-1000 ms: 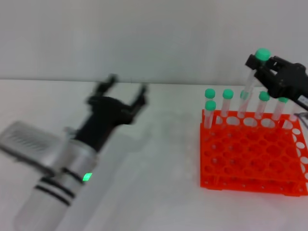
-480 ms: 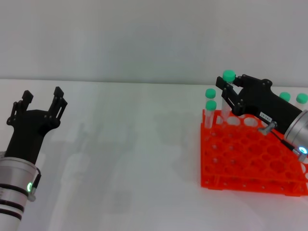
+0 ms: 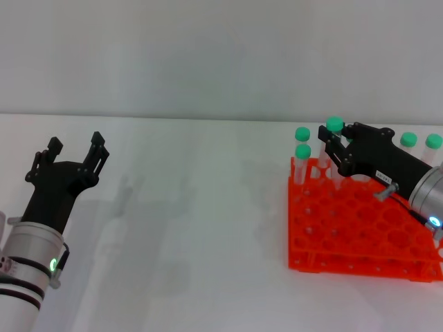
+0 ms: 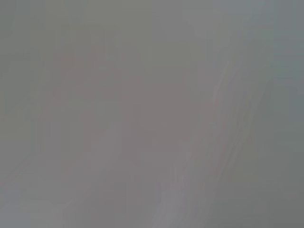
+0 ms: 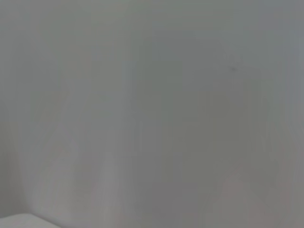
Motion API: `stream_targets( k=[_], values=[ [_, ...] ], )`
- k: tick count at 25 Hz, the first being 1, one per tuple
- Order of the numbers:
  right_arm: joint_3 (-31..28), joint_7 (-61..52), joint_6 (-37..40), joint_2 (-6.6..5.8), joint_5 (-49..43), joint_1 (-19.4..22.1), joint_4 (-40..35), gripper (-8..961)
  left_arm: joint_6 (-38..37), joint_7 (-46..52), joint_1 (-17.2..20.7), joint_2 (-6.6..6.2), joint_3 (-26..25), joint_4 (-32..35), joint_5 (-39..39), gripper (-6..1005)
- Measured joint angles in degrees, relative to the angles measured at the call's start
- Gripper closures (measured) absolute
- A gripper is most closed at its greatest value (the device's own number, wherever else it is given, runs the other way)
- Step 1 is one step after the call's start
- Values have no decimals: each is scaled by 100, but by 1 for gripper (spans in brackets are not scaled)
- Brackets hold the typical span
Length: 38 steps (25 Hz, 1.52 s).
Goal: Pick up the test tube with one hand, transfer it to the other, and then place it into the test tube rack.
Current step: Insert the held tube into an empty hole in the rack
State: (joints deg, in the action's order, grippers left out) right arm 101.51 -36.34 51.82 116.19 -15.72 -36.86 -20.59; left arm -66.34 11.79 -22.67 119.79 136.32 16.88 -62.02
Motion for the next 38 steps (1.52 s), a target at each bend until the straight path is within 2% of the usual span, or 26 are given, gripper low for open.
stream_targets(
  k=[4,16,27,30,38],
  values=[
    [108,2,15,0,246,13,-10,741,36,3,4,7,8,0,-1,191],
    [1454,338,26,0,2427,29,-21,741,43,145,39,2,26,-1,-5,194],
    [3070,1564,19,0,5245,-4,-210,741,46,149,74,0,29,-9,-4,195],
    [3255,1654,30,0,5485,-29,-243,741,50,148,81,0,30,-20,-3,195],
    [3312,1657,-6,0,5513,-33,-358,741,83,148,68,4,40,-69,-2,194]
  ],
)
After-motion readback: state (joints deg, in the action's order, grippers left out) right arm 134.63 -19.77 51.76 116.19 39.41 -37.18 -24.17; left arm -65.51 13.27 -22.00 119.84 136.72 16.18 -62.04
